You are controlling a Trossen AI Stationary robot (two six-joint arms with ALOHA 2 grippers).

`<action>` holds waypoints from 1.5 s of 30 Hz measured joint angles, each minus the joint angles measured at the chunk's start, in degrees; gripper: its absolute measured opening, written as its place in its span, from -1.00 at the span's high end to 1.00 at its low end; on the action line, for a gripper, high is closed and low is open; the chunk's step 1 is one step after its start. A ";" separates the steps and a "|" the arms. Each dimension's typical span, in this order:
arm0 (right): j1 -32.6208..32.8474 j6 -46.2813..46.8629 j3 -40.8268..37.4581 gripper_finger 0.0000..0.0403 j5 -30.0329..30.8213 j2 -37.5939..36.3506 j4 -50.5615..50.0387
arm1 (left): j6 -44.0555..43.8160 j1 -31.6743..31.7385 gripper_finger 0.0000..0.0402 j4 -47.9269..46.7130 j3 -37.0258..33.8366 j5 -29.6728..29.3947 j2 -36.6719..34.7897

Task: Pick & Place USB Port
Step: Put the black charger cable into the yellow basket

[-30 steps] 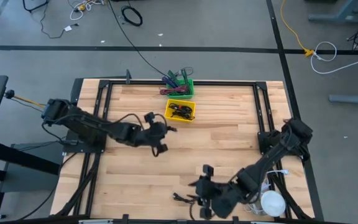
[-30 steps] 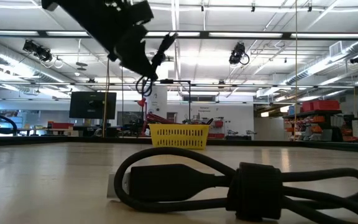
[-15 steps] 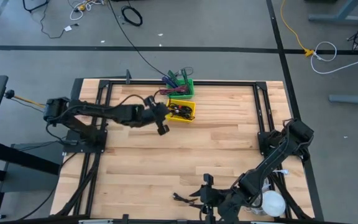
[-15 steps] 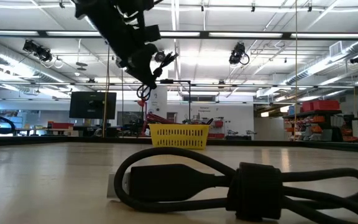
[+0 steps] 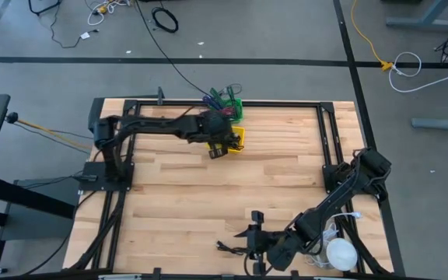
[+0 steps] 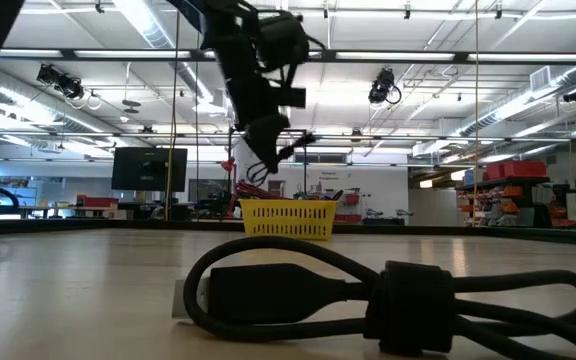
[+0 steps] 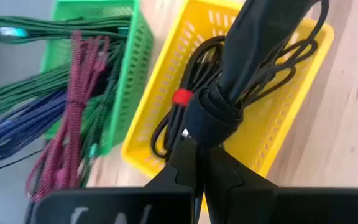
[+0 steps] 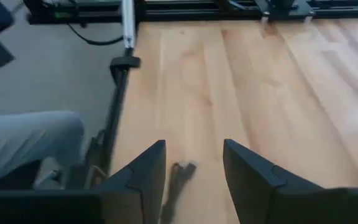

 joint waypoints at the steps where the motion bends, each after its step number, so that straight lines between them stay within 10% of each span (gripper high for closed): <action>1: 0.02 -0.08 0.00 0.21 0.86 0.00 -0.75 | 0.10 0.21 0.96 -0.54 1.09 0.71 0.88; 23: -0.24 5.07 0.00 0.21 10.78 0.00 -14.52 | -1.52 4.43 0.94 -2.90 4.64 8.79 5.60; 45: -0.24 5.61 0.00 0.21 9.59 0.00 -14.54 | -2.68 3.74 0.36 -7.91 5.41 8.73 4.19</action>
